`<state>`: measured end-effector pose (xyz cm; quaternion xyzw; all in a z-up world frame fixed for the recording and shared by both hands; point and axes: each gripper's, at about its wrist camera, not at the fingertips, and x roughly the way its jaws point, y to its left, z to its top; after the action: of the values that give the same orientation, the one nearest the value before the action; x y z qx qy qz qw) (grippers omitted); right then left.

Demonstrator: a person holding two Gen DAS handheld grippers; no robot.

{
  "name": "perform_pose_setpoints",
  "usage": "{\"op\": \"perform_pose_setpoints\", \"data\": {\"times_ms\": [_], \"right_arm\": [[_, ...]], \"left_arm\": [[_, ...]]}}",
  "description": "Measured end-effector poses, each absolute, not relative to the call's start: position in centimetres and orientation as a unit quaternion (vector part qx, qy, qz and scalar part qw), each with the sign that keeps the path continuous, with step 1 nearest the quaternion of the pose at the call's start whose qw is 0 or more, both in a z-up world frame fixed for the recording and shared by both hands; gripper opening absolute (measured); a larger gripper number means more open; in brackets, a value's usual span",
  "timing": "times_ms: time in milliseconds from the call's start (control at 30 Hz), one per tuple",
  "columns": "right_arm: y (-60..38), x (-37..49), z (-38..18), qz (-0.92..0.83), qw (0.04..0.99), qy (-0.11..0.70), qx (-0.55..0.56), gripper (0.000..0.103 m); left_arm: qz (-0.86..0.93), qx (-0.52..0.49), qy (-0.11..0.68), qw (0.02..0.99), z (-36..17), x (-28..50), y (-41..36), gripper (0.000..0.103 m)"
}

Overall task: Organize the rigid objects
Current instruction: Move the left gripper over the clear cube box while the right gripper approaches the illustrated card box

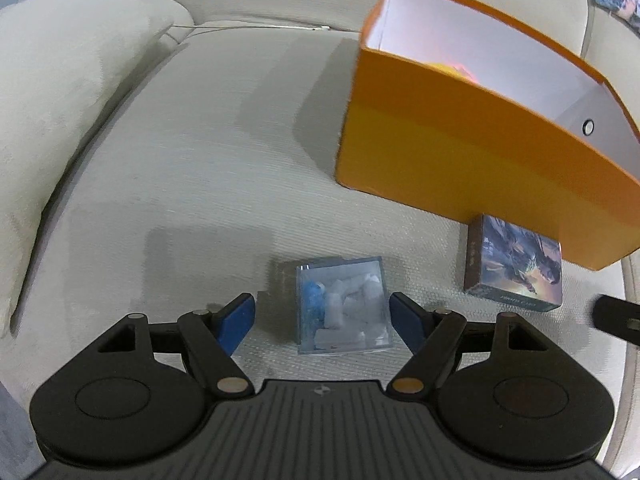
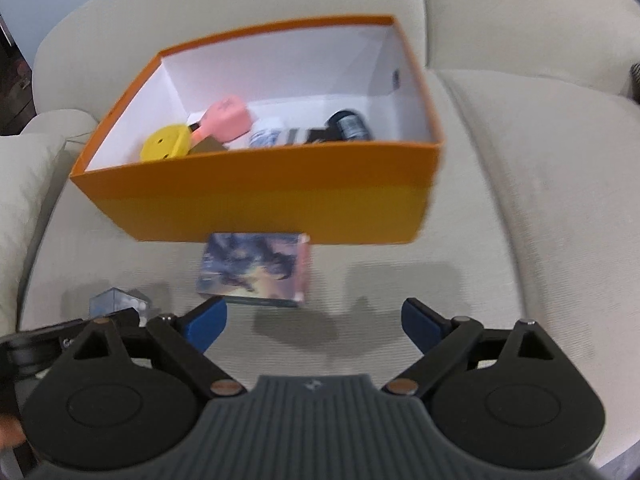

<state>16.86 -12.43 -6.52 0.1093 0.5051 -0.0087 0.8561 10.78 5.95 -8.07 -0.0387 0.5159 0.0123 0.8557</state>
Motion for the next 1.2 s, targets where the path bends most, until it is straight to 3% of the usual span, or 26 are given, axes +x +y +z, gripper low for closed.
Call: {"op": "perform_pose_setpoints", "data": {"times_ms": [233,667,867,1200], "right_arm": [[-8.8,19.8,-9.0,-0.027,0.839,0.525,0.143,0.094],[-6.8,23.0,-11.6,-0.076,0.833,0.538,0.110,0.095],[-8.2,22.9,-12.3,-0.051,0.822,0.553,0.129,0.090],[-10.1,19.9,-12.7,0.011,0.789,0.612,0.062,0.090]], "left_arm": [[0.010,-0.052,0.513,0.857,-7.4,10.7,7.1,0.090],[-0.011,-0.079,0.516,0.853,-6.8,10.8,8.9,0.090],[-0.017,-0.084,0.518,0.851,-7.0,10.9,9.0,0.090],[-0.024,-0.066,0.528,0.846,-7.8,11.4,7.5,0.090]]}}
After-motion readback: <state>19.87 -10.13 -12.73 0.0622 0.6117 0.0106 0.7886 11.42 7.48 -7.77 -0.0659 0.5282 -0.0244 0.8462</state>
